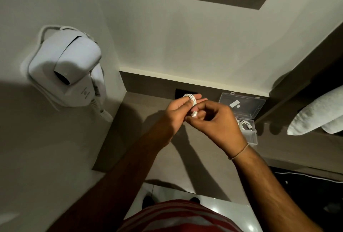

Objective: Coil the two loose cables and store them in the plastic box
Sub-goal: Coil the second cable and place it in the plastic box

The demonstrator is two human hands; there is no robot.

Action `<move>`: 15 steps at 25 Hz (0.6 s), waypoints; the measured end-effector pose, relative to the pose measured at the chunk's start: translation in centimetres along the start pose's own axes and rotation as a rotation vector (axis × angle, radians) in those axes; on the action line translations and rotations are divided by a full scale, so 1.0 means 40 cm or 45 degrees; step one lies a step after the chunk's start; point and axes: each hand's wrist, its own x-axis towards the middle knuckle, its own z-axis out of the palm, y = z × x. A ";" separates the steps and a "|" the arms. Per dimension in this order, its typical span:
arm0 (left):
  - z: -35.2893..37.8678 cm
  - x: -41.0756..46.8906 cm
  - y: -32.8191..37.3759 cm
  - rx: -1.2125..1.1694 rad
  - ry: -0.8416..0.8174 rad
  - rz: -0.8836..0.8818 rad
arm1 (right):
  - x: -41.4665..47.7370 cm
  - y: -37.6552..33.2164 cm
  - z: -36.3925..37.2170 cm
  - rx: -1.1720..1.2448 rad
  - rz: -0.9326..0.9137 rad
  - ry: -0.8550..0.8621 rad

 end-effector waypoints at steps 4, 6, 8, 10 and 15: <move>0.004 -0.012 -0.012 -0.121 -0.017 -0.051 | -0.013 0.039 0.018 0.122 -0.018 0.097; 0.004 -0.022 -0.023 -0.115 -0.033 -0.039 | -0.014 0.060 0.027 0.165 -0.020 0.233; 0.001 -0.028 -0.028 -0.095 -0.016 -0.044 | -0.009 0.073 0.031 0.179 0.008 0.313; -0.004 -0.023 -0.032 -0.079 0.004 -0.057 | -0.006 0.080 0.031 0.194 0.061 0.318; 0.010 -0.018 -0.035 -0.131 -0.007 -0.080 | -0.007 0.088 0.042 0.079 0.135 0.288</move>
